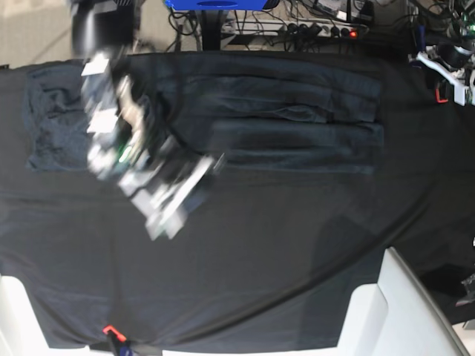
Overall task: Fold the T-shirt properly
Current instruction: 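Carry the gathered fabric with the right gripper across the folded shirt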
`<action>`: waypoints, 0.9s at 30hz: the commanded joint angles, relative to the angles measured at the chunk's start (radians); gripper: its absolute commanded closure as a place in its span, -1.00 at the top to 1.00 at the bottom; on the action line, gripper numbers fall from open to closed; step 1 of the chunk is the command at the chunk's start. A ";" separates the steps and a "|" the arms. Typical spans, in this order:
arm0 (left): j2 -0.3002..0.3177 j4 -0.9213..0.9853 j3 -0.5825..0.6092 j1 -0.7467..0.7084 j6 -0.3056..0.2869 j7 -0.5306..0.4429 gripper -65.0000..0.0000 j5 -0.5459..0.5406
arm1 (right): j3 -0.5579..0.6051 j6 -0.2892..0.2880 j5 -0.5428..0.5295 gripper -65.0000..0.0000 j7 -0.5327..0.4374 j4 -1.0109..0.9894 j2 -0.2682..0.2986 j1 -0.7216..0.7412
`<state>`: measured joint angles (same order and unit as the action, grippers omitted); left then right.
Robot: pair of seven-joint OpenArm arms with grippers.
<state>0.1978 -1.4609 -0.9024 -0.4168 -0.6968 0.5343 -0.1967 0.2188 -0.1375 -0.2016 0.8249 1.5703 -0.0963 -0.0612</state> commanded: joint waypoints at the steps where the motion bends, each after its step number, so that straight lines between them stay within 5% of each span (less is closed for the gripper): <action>1: 0.016 0.001 -0.005 -0.003 -0.001 -0.019 -1.00 -0.013 | 0.037 -0.004 -0.012 -1.00 -0.020 0.048 -0.004 -0.004; 10: 0.018 0.056 -0.005 0.016 -0.001 -0.019 -1.00 -0.014 | 0.307 -0.003 -0.011 -1.00 -0.023 0.126 -0.004 -0.088; 27: 0.024 0.056 -0.005 0.017 -0.001 -0.023 -1.00 -0.010 | 0.580 -0.003 -0.011 -1.00 -0.022 -0.051 0.000 0.044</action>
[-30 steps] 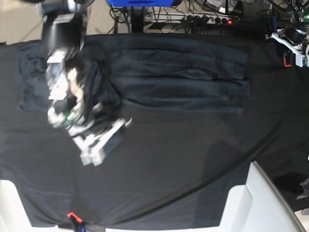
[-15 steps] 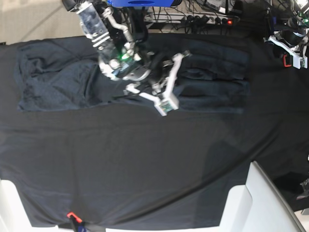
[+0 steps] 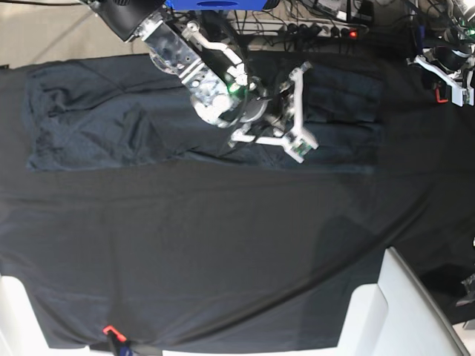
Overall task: Fold the T-shirt properly
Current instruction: 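Carry the gathered fabric with the right gripper across the folded shirt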
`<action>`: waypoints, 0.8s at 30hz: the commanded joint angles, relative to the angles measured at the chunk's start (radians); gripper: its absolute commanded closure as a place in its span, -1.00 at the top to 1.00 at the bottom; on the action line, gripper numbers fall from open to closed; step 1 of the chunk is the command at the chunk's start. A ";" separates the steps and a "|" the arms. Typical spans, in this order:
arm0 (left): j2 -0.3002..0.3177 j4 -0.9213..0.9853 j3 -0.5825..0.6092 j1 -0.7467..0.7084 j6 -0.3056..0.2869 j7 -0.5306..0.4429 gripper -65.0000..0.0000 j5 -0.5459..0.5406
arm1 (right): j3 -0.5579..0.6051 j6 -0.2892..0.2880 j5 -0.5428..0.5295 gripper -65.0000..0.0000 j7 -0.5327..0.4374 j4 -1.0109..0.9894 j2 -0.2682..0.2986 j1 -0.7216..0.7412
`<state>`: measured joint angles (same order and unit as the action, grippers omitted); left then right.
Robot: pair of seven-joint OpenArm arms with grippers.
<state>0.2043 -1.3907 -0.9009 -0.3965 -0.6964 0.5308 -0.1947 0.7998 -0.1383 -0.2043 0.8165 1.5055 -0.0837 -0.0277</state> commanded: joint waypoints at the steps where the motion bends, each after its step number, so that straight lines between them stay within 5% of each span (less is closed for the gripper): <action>1: 0.017 -0.014 -0.007 -0.003 -0.002 -0.019 -1.00 -0.010 | -0.003 -0.002 -0.008 -1.00 -0.013 0.007 -0.014 0.010; 6: 0.017 -0.014 -0.007 -0.003 -0.002 -0.018 -1.00 -0.010 | 0.002 -0.008 -0.008 -0.96 0.008 -0.021 -0.014 0.024; 14: 0.017 -0.026 -0.005 0.003 -0.002 -0.015 -1.00 -0.021 | 0.000 -0.010 -0.008 0.29 0.155 0.103 -0.003 0.035; 19: 0.045 -0.026 -0.014 0.015 -0.002 0.099 -1.00 -0.185 | -0.016 -0.005 -0.008 0.34 0.102 0.232 0.083 -0.001; 24: 0.111 -0.022 -0.005 0.012 -0.002 0.210 0.16 -0.454 | -0.190 -0.005 -0.008 0.34 -0.029 0.240 0.104 -0.113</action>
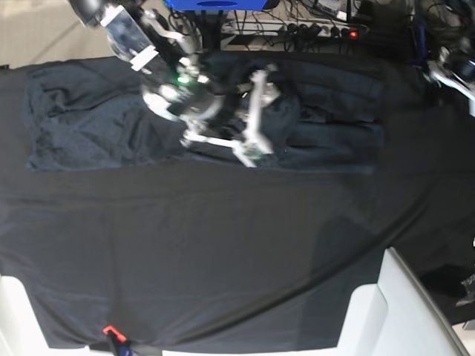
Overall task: Fold the T-shirt properly
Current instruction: 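Carry the gathered fabric with the right gripper across the folded shirt, then lower both grippers and pinch the strip's two ends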
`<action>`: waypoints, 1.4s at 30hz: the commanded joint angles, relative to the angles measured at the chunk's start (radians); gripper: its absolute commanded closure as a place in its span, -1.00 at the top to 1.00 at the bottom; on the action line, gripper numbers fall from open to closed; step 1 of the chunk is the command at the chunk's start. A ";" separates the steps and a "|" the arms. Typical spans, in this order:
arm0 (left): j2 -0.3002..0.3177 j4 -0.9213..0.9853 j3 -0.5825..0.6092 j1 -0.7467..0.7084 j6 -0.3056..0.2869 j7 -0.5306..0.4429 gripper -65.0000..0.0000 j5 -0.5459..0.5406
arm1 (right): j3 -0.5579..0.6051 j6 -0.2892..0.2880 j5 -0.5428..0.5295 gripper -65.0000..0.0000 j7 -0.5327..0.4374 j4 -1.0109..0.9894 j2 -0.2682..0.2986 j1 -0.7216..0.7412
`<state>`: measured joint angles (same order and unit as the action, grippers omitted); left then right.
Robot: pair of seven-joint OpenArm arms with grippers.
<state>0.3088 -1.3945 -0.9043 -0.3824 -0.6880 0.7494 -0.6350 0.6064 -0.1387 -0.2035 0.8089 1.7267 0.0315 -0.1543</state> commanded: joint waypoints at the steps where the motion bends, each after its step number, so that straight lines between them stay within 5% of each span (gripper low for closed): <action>1: 0.010 -0.016 0.000 0.000 -0.010 -0.009 0.35 -0.042 | -0.023 -0.005 -0.009 0.34 -0.032 0.019 -0.011 -0.001; 5: 0.026 0.030 0.118 0.053 -0.010 -0.014 0.94 -0.064 | -0.069 -0.008 -0.009 0.34 -0.044 -0.001 -0.008 -0.040; 12: 0.028 0.280 0.307 0.199 -0.010 -0.018 0.85 -0.062 | -0.062 -0.008 -0.009 0.33 -0.046 -0.023 0.006 -0.055; 24: 0.013 0.343 0.531 0.216 -0.010 -0.063 0.83 -0.062 | -0.065 -0.008 -0.009 0.33 -0.046 -0.023 0.006 -0.057; 27: 0.013 0.384 0.528 0.222 -0.010 -0.075 0.32 -0.062 | -0.069 -0.008 -0.009 0.33 -0.046 -0.021 0.006 -0.057; 31: 0.019 0.419 0.526 0.228 -0.010 -0.127 -0.95 -0.062 | -0.069 -0.008 -0.009 0.33 -0.046 -0.021 0.006 -0.058; 35: 0.045 0.444 0.491 0.265 -0.010 -0.143 -1.00 -0.062 | -0.070 -0.008 -0.009 0.33 -0.047 -0.018 0.006 -0.070; 42: 0.178 0.436 0.426 0.268 -0.010 -0.178 -1.00 -0.062 | -0.075 -0.008 -0.009 0.33 -0.049 -0.017 0.006 -0.083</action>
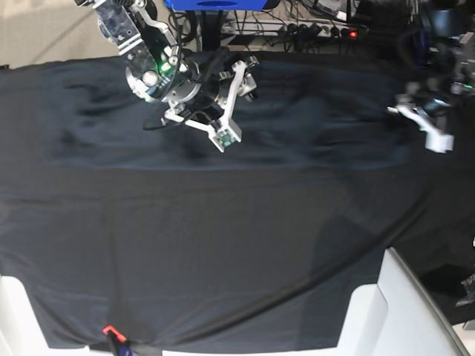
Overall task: Fold the T-shirt properly
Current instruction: 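Lower both grippers and pinch the strip's two ends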
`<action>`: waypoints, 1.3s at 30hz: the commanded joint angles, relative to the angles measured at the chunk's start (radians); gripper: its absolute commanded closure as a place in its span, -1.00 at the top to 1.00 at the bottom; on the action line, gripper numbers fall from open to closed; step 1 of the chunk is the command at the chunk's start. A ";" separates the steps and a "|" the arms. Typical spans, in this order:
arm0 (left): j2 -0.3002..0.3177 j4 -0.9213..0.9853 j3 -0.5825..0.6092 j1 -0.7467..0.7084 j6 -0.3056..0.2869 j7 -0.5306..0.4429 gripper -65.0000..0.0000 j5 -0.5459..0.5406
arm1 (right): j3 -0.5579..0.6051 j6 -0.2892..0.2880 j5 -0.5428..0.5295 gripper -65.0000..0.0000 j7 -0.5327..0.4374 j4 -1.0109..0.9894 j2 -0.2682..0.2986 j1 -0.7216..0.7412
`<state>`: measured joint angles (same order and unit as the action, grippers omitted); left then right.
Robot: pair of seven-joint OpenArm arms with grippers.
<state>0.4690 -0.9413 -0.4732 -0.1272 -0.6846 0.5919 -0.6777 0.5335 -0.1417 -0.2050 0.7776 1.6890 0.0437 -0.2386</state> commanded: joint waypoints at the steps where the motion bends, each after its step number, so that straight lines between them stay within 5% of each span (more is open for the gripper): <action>1: 0.032 -0.017 -0.009 0.013 -0.014 -0.020 -1.00 -0.020 | -0.011 -0.005 -0.007 0.33 -0.017 0.023 -0.006 -0.002; 10: 0.069 -0.169 -0.009 -0.084 -0.014 -0.028 -1.00 -0.020 | -0.088 -0.006 -0.009 0.33 -0.017 0.023 -0.006 -0.002; 17: -0.048 -0.486 0.001 -0.194 -0.014 -0.019 -1.00 -0.020 | -0.103 -0.006 -0.009 0.33 -0.017 0.023 -0.006 -0.003; 29: -0.207 -0.652 0.198 -0.171 0.116 0.075 -1.00 -0.020 | -0.108 -0.006 -0.009 0.33 -0.017 0.024 -0.005 0.002; 39: -0.244 -0.646 0.443 -0.108 0.250 0.069 -1.00 -0.020 | -0.289 -0.008 -0.009 0.33 -0.017 0.043 -0.006 -0.002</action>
<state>0.2180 -1.5707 -0.0269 -0.2356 -0.4328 0.6750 -0.6827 0.2447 -0.1459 -0.2058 0.7776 1.7111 0.0380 -0.2470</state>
